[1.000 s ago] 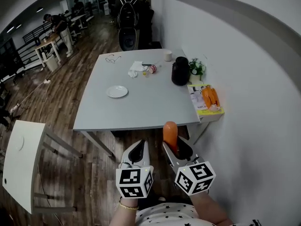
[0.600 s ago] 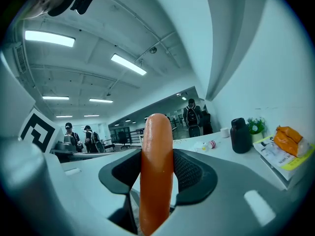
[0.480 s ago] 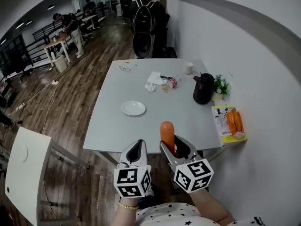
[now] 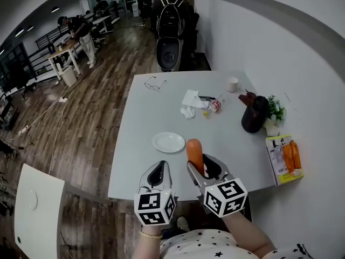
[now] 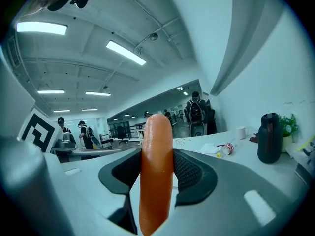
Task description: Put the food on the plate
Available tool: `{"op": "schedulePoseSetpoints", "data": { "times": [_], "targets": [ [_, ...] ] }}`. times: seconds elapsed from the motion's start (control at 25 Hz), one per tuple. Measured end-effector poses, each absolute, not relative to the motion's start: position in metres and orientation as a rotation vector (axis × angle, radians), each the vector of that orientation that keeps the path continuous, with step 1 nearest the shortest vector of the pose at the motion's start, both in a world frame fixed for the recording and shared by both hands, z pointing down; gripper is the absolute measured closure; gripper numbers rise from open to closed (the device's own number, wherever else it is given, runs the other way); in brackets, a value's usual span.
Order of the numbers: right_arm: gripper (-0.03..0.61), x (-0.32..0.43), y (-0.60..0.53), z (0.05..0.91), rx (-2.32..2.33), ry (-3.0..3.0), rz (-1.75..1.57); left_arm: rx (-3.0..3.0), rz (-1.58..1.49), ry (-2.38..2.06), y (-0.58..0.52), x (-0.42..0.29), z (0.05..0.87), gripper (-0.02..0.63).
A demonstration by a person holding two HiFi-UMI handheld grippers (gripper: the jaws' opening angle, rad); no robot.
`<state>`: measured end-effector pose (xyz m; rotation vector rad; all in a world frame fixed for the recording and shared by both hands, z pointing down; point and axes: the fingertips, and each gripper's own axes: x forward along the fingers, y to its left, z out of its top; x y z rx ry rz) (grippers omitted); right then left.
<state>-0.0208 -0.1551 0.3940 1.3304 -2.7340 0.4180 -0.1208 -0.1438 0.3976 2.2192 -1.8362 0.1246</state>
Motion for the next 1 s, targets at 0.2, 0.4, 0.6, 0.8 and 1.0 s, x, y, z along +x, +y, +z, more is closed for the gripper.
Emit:
{"op": "schedulePoseSetpoints", "data": {
  "times": [0.2, 0.4, 0.6, 0.8, 1.0],
  "targets": [
    [0.376, -0.044, -0.191, 0.413, 1.286, -2.686, 0.412, 2.203, 0.149, -1.818, -0.175, -0.143, 0.415, 0.606],
    [0.377, -0.063, -0.226, 0.442, 1.164, -2.634, 0.386, 2.159, 0.148, -1.805, -0.199, -0.156, 0.438, 0.606],
    [0.377, -0.086, -0.27, 0.473, 0.994, -2.585, 0.348, 2.16, 0.157, -1.809, -0.226, -0.163, 0.453, 0.606],
    [0.377, -0.116, -0.311, 0.518, 0.754, -2.494, 0.261, 2.085, 0.181, -1.812, -0.251, -0.173, 0.478, 0.606],
    [0.379, -0.142, -0.345, 0.569, 0.498, -2.357, 0.175, 2.011, 0.177, -1.806, -0.267, -0.178, 0.499, 0.606]
  ]
}}
